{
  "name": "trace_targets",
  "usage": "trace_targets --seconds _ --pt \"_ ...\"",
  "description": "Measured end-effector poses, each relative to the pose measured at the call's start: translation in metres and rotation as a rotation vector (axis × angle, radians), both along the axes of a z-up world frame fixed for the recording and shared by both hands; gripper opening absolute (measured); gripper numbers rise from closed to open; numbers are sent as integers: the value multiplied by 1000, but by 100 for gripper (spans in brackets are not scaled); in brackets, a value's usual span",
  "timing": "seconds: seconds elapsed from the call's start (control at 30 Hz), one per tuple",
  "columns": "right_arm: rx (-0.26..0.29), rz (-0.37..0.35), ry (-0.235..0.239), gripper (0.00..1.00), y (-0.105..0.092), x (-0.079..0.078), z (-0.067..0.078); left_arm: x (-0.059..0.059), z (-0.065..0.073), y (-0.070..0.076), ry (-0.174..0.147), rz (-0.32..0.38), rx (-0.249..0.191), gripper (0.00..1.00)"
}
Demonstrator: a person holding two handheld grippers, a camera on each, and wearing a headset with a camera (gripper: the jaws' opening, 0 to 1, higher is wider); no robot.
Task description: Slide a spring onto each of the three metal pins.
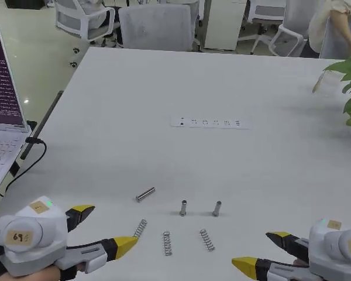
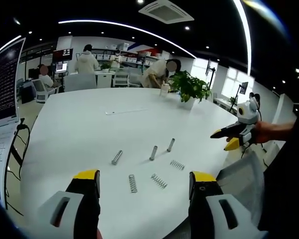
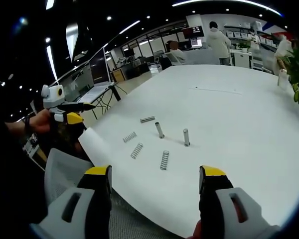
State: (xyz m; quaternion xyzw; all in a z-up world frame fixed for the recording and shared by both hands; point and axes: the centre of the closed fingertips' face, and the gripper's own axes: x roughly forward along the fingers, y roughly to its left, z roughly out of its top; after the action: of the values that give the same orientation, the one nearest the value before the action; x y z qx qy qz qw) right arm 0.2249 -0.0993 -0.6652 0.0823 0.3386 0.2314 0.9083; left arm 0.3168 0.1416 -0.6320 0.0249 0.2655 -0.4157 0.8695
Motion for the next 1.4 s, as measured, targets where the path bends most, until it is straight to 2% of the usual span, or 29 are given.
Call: trace_targets --seconds 0.43,0.73,0.9,1.4 --pt "-8 -5 2 69 -4 4 -1 4 1 6 -2 16 0 69" --pt "-6 -8 17 70 -5 0 -6 11 0 8 -14 1 15 69" --pt "12 -20 14 70 -5 0 -5 14 2 4 -21 -6 17 68" --pt "16 -41 11 68 -9 -5 -5 25 10 -7 -36 -38 21 67"
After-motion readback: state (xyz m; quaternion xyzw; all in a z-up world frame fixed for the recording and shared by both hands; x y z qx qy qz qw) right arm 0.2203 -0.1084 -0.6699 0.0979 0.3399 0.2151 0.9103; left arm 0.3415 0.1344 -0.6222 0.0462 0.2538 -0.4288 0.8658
